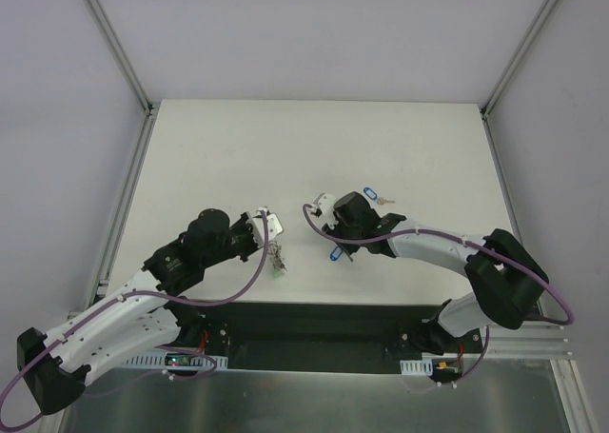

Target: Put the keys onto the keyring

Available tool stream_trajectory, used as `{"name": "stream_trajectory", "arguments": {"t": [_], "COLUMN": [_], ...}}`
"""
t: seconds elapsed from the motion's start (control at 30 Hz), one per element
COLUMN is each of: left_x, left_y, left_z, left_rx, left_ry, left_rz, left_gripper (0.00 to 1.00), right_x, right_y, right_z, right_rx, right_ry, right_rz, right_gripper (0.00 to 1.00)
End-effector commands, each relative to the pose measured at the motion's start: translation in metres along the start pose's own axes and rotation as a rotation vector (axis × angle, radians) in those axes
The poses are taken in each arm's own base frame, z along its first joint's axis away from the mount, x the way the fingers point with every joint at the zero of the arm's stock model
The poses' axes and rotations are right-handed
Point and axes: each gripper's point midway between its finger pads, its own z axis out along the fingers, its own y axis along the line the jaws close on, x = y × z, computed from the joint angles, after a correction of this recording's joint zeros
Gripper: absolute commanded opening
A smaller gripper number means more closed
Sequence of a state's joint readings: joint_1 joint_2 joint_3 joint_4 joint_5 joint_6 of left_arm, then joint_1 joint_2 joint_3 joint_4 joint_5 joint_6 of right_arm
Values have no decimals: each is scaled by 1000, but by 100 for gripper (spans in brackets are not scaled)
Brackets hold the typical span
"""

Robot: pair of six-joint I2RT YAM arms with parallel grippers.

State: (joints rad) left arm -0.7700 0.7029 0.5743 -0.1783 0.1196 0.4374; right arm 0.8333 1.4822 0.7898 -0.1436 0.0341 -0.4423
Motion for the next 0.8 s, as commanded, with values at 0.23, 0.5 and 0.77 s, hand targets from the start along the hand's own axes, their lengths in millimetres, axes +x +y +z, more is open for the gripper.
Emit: {"name": "stream_trajectory", "arguments": {"t": [0.23, 0.5, 0.77], "left_x": [-20, -20, -20], "left_y": [9, 8, 8], "left_z": [-2, -1, -1], "left_rx": [-15, -11, -9], "left_ry": [-61, -61, -62], "left_rz": [1, -3, -7], "left_gripper": [0, 0, 0], "right_x": [-16, -11, -8], "right_y": [12, 11, 9], "right_z": [6, 11, 11], "right_rx": [-82, -74, -62], "right_ry": [-44, -19, -14], "right_rz": [-14, -19, -24], "right_gripper": [25, 19, 4]}}
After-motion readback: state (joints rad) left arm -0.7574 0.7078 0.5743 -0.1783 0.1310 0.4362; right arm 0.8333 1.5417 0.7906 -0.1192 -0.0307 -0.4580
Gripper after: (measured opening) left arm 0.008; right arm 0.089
